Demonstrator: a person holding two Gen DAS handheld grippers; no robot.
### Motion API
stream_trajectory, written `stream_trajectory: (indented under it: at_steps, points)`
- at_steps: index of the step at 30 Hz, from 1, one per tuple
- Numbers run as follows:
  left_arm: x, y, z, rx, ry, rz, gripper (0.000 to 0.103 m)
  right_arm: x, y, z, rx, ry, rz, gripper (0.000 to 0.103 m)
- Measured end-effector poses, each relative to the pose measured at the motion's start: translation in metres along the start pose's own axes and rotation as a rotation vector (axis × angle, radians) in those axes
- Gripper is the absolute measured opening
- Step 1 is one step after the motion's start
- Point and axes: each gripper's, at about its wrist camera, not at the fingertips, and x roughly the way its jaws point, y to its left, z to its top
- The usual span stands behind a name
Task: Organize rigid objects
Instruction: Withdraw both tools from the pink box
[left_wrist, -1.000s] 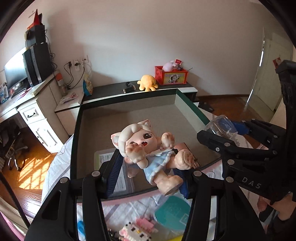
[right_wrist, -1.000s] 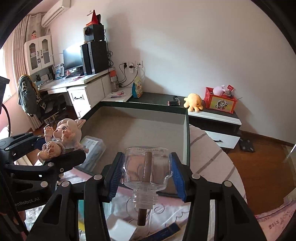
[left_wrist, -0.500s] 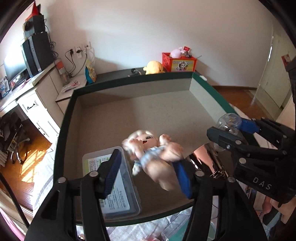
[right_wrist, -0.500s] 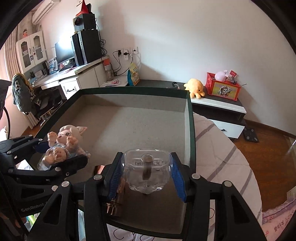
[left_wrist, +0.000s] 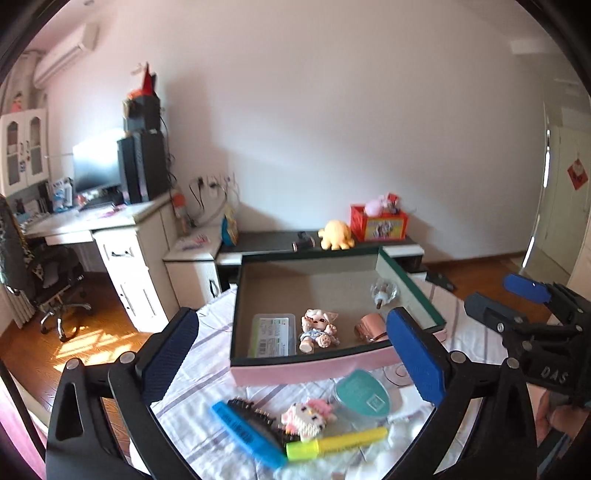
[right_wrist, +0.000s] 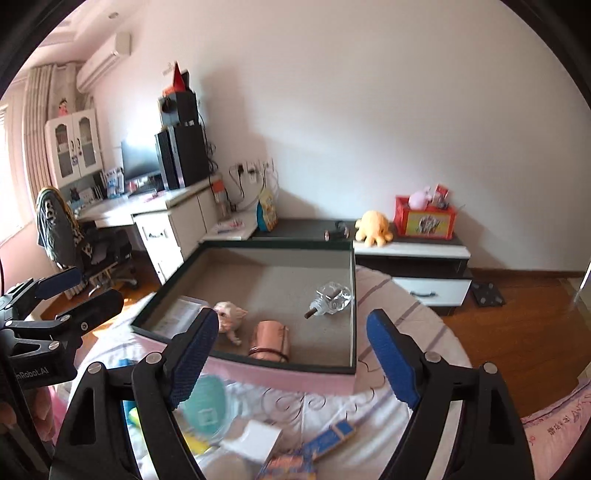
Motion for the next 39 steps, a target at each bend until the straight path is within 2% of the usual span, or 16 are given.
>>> stream_trajectory:
  at_steps: [2,4,5,10,17,28,39]
  points:
    - [-0.028,0.001,-0.004,-0.007,-0.033,0.011,0.103,-0.033,0.014,-0.008,-0.004,-0.050,-0.009,0.090]
    - [-0.052,0.001,-0.011,-0.007,-0.050,0.010,0.103,-0.062,0.025,-0.016,-0.008,-0.097,-0.009,0.102]
    - [-0.065,0.000,-0.014,-0.010,-0.059,0.010,0.103,-0.074,0.030,-0.019,-0.010,-0.110,-0.024,0.103]
    - [-0.120,-0.005,-0.031,-0.010,-0.106,0.035,0.103,-0.136,0.056,-0.036,-0.021,-0.188,-0.047,0.103]
    - [-0.175,-0.008,-0.046,-0.024,-0.159,0.043,0.103,-0.186,0.069,-0.048,-0.027,-0.240,-0.076,0.103]
    - [-0.209,-0.011,-0.046,-0.005,-0.211,0.058,0.103,-0.223,0.079,-0.058,-0.027,-0.280,-0.096,0.103]
    - [-0.203,-0.012,-0.047,-0.002,-0.189,0.067,0.103,-0.220,0.080,-0.062,-0.024,-0.270,-0.096,0.103]
